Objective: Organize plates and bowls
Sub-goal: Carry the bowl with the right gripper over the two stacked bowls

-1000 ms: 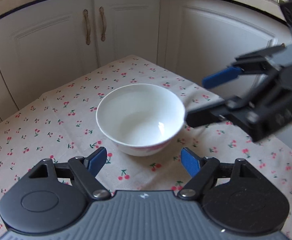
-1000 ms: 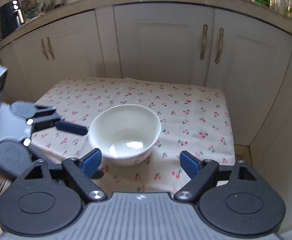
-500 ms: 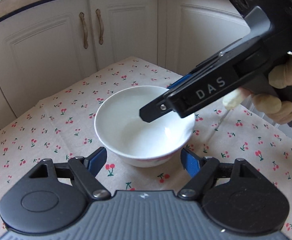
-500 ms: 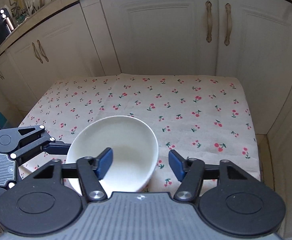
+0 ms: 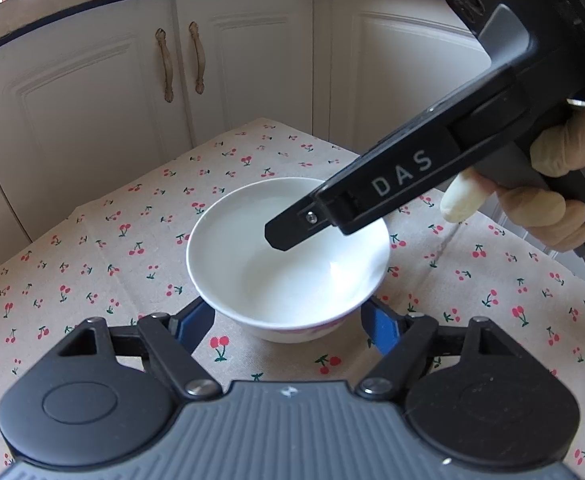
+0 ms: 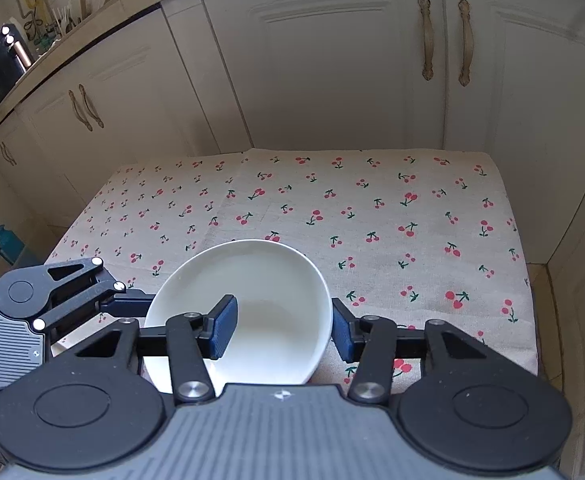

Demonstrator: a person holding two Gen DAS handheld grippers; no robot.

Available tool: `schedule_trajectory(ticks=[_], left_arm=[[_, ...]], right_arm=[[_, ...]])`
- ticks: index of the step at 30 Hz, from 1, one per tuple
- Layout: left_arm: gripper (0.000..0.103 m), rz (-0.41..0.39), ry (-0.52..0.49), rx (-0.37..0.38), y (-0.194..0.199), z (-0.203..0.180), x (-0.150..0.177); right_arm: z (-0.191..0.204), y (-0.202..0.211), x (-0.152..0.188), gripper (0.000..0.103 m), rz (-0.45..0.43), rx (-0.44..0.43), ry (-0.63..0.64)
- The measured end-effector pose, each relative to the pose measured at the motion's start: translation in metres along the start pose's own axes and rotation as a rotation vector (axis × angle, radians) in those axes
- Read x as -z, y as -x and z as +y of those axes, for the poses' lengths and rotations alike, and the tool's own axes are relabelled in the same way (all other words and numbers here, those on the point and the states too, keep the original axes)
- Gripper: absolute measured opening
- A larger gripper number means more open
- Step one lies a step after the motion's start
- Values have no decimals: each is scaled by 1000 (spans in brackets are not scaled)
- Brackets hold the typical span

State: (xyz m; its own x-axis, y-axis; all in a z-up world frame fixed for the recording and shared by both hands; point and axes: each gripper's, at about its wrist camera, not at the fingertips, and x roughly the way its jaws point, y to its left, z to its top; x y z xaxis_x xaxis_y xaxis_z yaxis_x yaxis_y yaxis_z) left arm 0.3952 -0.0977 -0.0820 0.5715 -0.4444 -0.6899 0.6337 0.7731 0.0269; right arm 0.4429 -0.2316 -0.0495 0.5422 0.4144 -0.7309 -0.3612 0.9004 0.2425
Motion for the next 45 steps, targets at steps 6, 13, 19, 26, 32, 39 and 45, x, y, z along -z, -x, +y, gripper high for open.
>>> schedule_trajectory(ticks=[6, 13, 19, 26, 32, 39, 45], left_arm=[[80, 22, 11, 9, 4, -1, -1], [80, 31, 0, 11, 28, -13, -4], [80, 50, -28, 14, 62, -29, -5], [80, 40, -67, 9, 109, -52, 10], [80, 38, -70, 18, 145, -73, 30], [80, 6, -72, 9, 180, -97, 55], [80, -29, -94, -4, 204, -117, 74]], right_arm=[[8, 9, 0, 55, -1, 6, 19], [21, 30, 3, 55, -11, 4, 15], [40, 61, 16, 55, -29, 5, 10], [70, 101, 37, 55, -43, 1, 22], [94, 129, 65, 55, -48, -17, 24], [123, 159, 97, 55, -56, -21, 50], [140, 173, 122, 56, -51, 6, 88]])
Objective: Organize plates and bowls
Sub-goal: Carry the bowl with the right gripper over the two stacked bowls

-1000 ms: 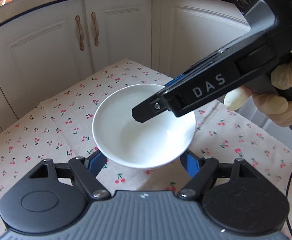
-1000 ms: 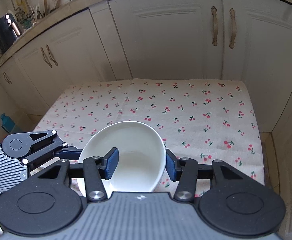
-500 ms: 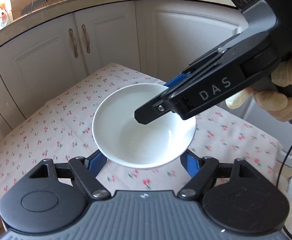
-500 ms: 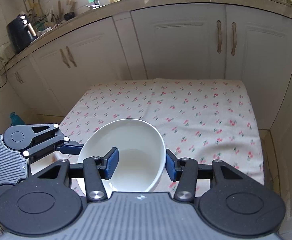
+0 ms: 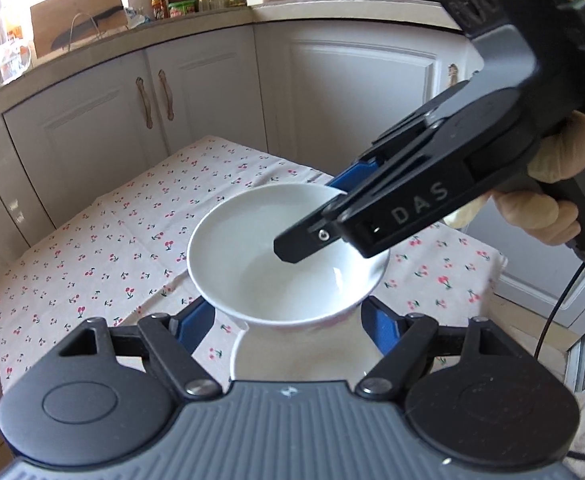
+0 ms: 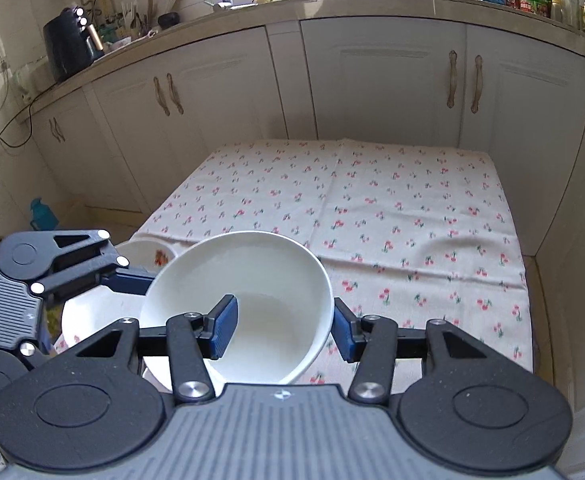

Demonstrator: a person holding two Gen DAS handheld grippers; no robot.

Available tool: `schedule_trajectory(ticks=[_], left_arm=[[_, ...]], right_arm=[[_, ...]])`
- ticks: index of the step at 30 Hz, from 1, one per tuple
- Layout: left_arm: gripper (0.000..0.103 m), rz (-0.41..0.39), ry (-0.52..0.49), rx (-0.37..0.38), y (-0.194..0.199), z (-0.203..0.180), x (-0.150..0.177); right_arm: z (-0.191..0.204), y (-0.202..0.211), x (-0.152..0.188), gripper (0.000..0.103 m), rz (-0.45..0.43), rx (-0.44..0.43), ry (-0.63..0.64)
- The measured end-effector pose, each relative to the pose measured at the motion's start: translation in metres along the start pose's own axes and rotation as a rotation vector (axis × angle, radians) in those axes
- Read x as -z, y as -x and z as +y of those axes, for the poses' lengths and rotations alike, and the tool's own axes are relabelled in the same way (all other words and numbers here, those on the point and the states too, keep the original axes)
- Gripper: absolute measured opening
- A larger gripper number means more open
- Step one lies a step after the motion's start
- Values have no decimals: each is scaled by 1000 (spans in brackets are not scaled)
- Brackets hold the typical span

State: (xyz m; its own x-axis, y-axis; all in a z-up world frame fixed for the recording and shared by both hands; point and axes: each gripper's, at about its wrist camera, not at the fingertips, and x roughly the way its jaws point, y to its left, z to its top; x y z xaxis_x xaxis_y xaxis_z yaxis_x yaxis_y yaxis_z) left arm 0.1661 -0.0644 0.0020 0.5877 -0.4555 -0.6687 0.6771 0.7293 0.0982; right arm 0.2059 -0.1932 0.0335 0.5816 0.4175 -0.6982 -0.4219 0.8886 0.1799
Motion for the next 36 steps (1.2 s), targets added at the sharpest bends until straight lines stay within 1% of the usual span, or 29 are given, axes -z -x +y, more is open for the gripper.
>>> schedule_trajectory(ticks=[4, 12, 18, 25, 28, 32, 36], left_arm=[[80, -7, -6, -6, 9, -10, 11], [80, -18, 41, 10, 16, -15, 24], [80, -20, 61, -13, 15, -21, 33], [80, -12, 109, 4, 14, -17, 38], [80, -2, 113, 2, 11, -17, 40], [80, -2, 124, 7, 10, -17, 39], [80, 8, 131, 7, 10, -16, 39]], right_arm=[[6, 5, 13, 56, 9, -11, -5], [13, 3, 30, 56, 35, -12, -24], [18, 0, 35, 57, 33, -19, -16], [20, -4, 39, 58, 27, -16, -21], [18, -6, 39, 58, 27, -28, -36], [21, -7, 41, 58, 22, -19, -24], [19, -9, 41, 58, 27, -25, -39]])
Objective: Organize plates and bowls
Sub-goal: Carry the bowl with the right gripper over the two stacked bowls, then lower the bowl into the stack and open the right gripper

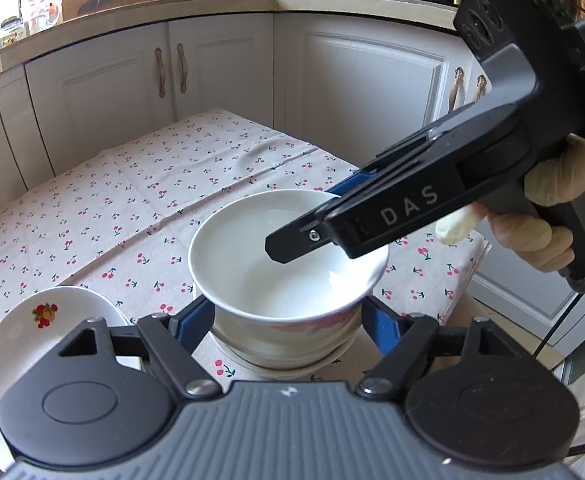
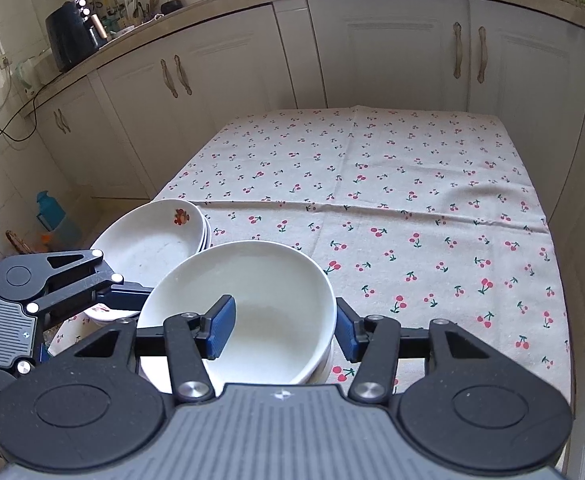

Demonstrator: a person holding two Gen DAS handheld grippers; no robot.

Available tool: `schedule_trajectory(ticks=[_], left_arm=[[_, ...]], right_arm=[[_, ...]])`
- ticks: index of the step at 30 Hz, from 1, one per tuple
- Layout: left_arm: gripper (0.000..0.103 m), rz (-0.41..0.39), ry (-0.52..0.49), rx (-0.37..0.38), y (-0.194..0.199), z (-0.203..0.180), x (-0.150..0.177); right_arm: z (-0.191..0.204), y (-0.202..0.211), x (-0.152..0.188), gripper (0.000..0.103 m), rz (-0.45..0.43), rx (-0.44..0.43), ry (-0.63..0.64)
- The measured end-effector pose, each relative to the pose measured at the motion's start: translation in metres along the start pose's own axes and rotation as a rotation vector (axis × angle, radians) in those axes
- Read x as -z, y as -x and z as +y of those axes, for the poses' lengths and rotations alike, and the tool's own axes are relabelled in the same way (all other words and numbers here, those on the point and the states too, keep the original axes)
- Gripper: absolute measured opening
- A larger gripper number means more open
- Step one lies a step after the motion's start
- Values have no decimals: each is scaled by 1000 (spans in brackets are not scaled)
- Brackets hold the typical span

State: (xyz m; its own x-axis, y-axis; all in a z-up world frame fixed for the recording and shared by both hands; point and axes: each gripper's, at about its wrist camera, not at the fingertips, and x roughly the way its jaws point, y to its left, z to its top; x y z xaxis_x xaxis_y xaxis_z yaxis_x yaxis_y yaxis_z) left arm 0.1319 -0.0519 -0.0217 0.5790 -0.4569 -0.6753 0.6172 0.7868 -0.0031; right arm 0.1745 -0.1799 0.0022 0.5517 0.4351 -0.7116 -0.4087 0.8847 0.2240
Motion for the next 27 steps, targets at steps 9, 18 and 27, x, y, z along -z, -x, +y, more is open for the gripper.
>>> schedule_trajectory(ticks=[9, 18, 27], left_arm=[[82, 14, 16, 5, -3, 4, -2], [87, 27, 34, 16, -6, 9, -2], [92, 16, 29, 17, 1, 9, 0]], right_arm=[[-1, -3, 0, 59, -10, -13, 8], [0, -2, 5, 60, -17, -18, 19], [4, 6, 12, 69, -51, -5, 58]])
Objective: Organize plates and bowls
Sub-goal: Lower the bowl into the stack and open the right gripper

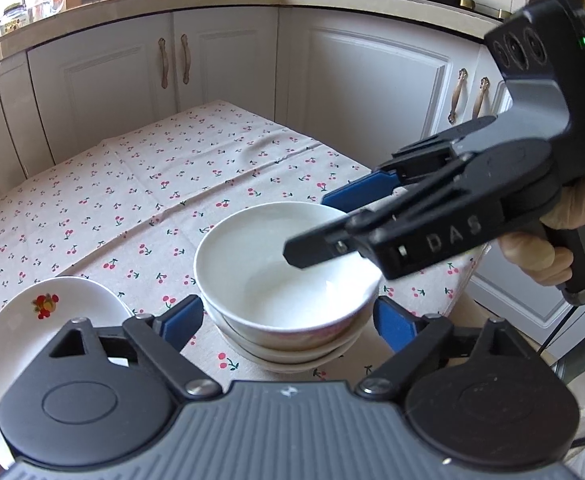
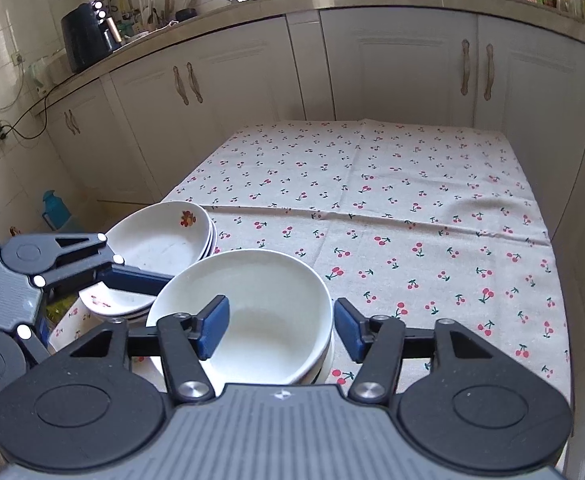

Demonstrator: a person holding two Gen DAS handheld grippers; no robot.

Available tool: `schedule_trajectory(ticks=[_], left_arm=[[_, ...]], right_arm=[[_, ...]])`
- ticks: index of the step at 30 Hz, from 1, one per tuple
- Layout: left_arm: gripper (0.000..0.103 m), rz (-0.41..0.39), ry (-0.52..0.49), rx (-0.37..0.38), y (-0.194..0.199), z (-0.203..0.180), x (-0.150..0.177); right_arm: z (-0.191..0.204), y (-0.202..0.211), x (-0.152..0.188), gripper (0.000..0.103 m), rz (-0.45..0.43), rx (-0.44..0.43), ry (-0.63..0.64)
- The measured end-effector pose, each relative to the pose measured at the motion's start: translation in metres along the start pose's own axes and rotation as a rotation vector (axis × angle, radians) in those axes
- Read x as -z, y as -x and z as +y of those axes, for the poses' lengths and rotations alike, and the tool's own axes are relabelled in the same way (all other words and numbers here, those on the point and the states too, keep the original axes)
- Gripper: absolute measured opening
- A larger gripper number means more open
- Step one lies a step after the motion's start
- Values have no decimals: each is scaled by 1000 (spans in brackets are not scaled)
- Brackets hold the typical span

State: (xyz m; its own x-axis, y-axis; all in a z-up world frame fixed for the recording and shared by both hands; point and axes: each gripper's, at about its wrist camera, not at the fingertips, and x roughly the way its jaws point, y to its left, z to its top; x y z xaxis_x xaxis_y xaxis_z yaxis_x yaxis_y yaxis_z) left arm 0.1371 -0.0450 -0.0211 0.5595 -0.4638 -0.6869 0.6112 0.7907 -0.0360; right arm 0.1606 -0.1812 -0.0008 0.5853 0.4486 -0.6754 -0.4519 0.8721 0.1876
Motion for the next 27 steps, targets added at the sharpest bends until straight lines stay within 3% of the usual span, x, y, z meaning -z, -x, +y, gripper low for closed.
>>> schedule_trajectory(ticks=[6, 9, 13, 19, 27], left_arm=[[94, -16, 9, 8, 12, 1, 7], [95, -34, 8, 22, 18, 2, 13], [95, -27, -15, 29, 19, 5, 23], [95, -19, -85, 16, 14, 6, 41], [95, -19, -177, 49, 3, 10, 47]], right_arm=[[8, 2, 13, 80, 2, 23, 42], [8, 7, 18, 81, -13, 25, 44], [3, 26, 22, 100, -78, 3, 53], [-1, 47, 43, 103, -124, 1, 115], [-11, 16, 87, 103, -61, 8, 109]])
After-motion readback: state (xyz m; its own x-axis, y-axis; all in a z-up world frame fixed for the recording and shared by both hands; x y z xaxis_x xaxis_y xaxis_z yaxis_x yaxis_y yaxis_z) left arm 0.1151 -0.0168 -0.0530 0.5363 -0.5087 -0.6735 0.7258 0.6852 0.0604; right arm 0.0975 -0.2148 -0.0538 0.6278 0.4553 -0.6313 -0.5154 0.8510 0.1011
